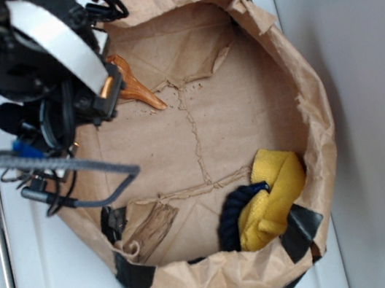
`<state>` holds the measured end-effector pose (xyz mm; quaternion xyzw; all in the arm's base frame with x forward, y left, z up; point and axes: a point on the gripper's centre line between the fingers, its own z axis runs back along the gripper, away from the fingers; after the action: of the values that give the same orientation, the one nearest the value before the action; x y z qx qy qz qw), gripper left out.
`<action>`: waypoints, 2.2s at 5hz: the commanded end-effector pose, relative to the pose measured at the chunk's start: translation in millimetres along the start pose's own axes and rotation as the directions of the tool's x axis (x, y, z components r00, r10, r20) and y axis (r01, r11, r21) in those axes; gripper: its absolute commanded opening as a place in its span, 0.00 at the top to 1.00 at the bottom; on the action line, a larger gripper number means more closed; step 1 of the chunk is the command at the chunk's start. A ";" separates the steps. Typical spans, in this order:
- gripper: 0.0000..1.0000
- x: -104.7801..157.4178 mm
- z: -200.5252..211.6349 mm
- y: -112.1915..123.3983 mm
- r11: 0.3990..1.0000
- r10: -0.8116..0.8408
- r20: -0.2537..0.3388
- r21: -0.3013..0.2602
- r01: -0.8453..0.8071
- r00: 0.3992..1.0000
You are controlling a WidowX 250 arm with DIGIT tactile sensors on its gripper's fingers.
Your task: Grab the shell.
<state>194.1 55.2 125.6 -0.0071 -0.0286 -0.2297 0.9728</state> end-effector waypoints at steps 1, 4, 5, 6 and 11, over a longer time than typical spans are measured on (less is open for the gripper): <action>0.00 45.6 9.8 20.2 1.000 0.008 0.056 -0.029 -0.007 0.998; 0.00 71.5 -8.3 38.9 1.000 0.013 0.000 -0.015 -0.013 1.000; 0.00 56.6 -19.6 30.3 1.000 -0.019 -0.009 0.009 0.019 1.000; 0.00 39.3 -28.8 21.3 0.998 -0.056 -0.022 0.030 0.057 0.998; 0.00 43.3 -69.6 29.9 0.992 0.024 -0.082 0.128 -0.013 0.996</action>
<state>238.4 66.5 47.4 0.0535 0.0195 -0.2062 0.9768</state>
